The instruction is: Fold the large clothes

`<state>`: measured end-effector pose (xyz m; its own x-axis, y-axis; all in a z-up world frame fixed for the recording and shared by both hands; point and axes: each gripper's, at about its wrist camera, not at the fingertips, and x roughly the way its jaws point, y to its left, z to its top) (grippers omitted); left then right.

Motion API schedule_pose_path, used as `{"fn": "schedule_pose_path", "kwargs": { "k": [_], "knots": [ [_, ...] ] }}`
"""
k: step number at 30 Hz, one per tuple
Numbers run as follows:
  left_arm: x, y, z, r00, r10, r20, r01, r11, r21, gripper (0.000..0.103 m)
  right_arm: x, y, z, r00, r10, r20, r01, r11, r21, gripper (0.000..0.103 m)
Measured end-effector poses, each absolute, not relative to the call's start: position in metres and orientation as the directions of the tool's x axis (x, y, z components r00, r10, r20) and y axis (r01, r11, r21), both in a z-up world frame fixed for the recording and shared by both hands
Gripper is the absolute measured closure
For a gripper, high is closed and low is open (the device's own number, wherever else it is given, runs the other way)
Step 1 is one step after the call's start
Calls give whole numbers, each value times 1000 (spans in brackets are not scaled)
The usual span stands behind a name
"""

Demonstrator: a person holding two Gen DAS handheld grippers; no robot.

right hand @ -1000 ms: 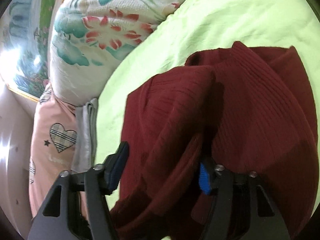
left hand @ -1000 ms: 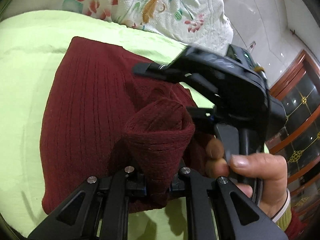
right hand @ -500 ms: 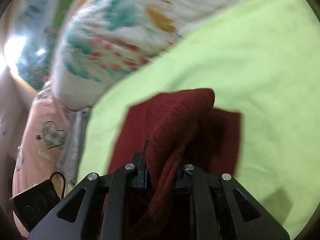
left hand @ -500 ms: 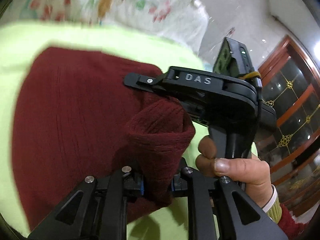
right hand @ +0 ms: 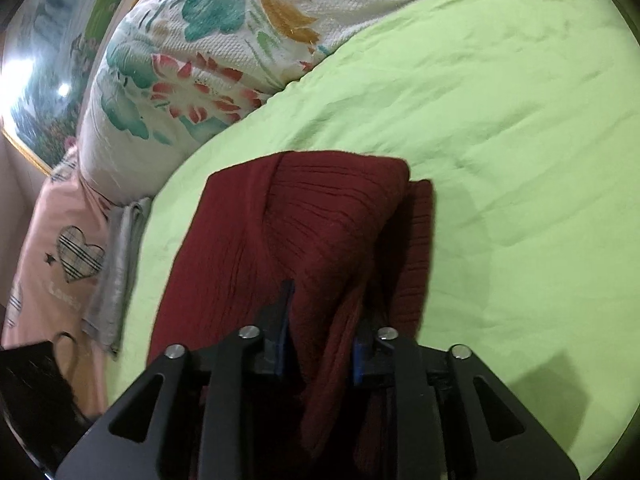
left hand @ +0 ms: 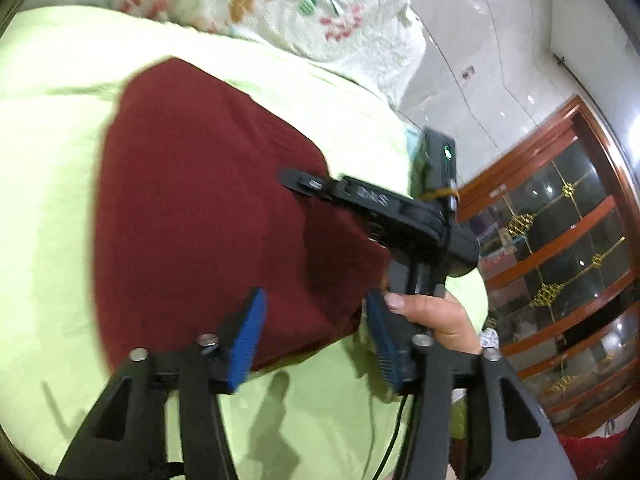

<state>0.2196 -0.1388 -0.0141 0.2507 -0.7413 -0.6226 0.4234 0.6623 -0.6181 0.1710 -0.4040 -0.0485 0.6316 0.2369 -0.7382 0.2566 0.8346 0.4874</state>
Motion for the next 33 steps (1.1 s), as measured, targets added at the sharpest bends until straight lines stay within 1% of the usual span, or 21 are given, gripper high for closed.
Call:
{"fn": "schedule_pose_path", "kwargs": {
  "k": [2, 3, 4, 5, 6, 8, 11, 14, 16, 17, 18, 20, 22, 23, 24, 26, 27, 28, 30, 31, 33],
  "knots": [
    [222, -119, -9, 286, -728, -623, 403, 681, -612, 36, 165, -399, -42, 623, 168, -764, 272, 869, 413, 63],
    [225, -106, -8, 305, -719, -624, 381, 693, -612, 33, 162, -397, -40, 616, 134, -776, 281, 883, 377, 53],
    [228, -99, -9, 314, -714, -626, 371, 699, -611, 32, 159, -395, -38, 605, 93, -791, 298, 894, 333, 39],
    [232, -91, -11, 329, -699, -635, 351, 715, -605, 32, 156, -395, -38, 590, 63, -805, 317, 899, 302, 35],
    [235, -86, -14, 338, -686, -644, 334, 727, -600, 32, 153, -397, -39, 586, 67, -808, 320, 896, 307, 33],
    [249, -76, -24, 337, -669, -663, 290, 743, -603, 32, 146, -403, -40, 594, 122, -795, 321, 870, 374, 33],
    [260, -64, -39, 327, -675, -662, 232, 736, -636, 32, 141, -411, -37, 619, 177, -765, 317, 835, 450, 33],
    [275, -60, -55, 321, -668, -671, 187, 739, -647, 32, 146, -413, -36, 619, 210, -757, 305, 823, 478, 31],
    [290, -65, -66, 287, -685, -669, 172, 724, -668, 31, 151, -417, -41, 622, 267, -736, 295, 791, 536, 30],
    [295, -66, -71, 268, -697, -665, 169, 714, -680, 26, 154, -419, -45, 618, 294, -729, 298, 771, 563, 30],
    [304, -69, -79, 241, -715, -656, 166, 696, -698, 22, 157, -421, -48, 613, 304, -729, 305, 761, 573, 30],
    [318, -72, -93, 190, -742, -643, 148, 669, -728, 21, 161, -424, -55, 601, 308, -737, 323, 750, 577, 30],
    [329, -77, -108, 132, -772, -621, 136, 635, -760, 18, 165, -427, -62, 596, 348, -724, 317, 727, 610, 30],
    [335, -81, -118, 92, -790, -606, 123, 613, -780, 18, 167, -427, -64, 593, 369, -716, 307, 718, 624, 30],
    [340, -85, -123, 73, -801, -594, 121, 599, -792, 20, 170, -427, -66, 586, 397, -706, 292, 709, 642, 29],
    [339, -94, -117, 76, -785, -615, 170, 618, -767, 22, 173, -427, -69, 584, 418, -696, 285, 698, 657, 29],
    [338, -100, -114, 78, -770, -633, 198, 634, -747, 25, 176, -426, -69, 576, 421, -701, 282, 702, 654, 31],
    [335, -106, -109, 90, -752, -653, 235, 653, -720, 27, 178, -423, -69, 563, 417, -713, 278, 717, 639, 41],
    [330, -107, -103, 113, -744, -659, 256, 662, -704, 37, 181, -418, -72, 541, 429, -723, 280, 719, 636, 61],
    [327, -104, -100, 126, -743, -657, 257, 665, -702, 40, 181, -417, -74, 542, 441, -715, 281, 707, 649, 65],
    [319, -93, -94, 155, -745, -649, 254, 665, -703, 47, 178, -409, -66, 555, 421, -718, 272, 724, 634, 67]
  ]
}}
